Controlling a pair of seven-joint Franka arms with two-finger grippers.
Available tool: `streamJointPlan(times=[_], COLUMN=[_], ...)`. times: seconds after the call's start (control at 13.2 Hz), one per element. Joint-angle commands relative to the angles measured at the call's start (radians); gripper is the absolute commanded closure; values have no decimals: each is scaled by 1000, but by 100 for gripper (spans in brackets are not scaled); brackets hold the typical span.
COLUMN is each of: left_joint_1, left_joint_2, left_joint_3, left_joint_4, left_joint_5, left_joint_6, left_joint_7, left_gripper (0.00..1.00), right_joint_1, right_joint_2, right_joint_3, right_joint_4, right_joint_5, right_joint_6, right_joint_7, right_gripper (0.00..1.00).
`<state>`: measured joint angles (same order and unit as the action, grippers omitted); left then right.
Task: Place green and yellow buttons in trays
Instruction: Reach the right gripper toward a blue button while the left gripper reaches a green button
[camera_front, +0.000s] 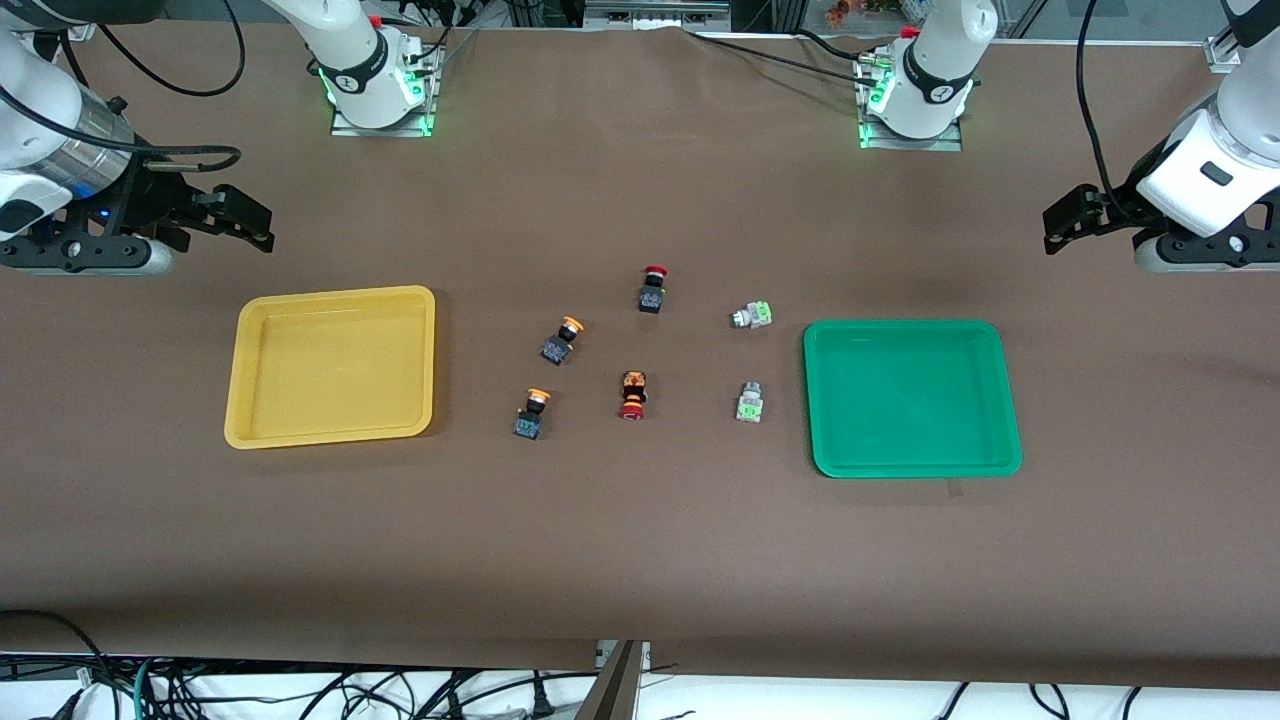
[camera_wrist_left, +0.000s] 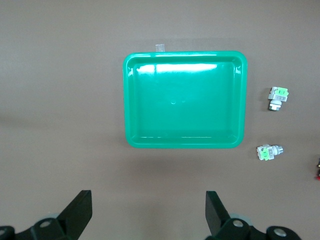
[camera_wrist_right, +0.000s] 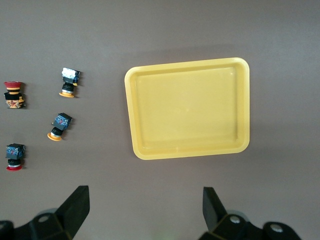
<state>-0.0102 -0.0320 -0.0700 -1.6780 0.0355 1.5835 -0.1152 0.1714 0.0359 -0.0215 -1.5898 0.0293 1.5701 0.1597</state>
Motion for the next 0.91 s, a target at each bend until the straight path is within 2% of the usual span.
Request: streamJointPlan(times=[0.0,0.38,0.53,0.68,0.83], left_joint_1=[-5,-2,-8,-27,-43], left_joint_2=[-5,35,47,75,136], left_joint_3=[2,2,2,-14,-37], left_joint_4=[4,52,51,52,54], left_joint_5=[-34,-34,-34,-34,-34], left_joint_6=[-14,-19,-20,-20,-7], left_joint_7=[-24,-27,-34,-32,-38], left_gripper=[0,0,0,0,0], right_joint_1=[-7,10,54,71,115], right_joint_2=[-7,42,144,287,414], right_joint_3=[9,9,11,15,17], right_joint_4=[-4,5,-4,-7,-1], right_joint_5=[-9,-15,-2,15,72], right_joint_6=[5,11,71,221,380], right_joint_7=[1,-35,-5,142,223], right_gripper=[0,0,0,0,0])
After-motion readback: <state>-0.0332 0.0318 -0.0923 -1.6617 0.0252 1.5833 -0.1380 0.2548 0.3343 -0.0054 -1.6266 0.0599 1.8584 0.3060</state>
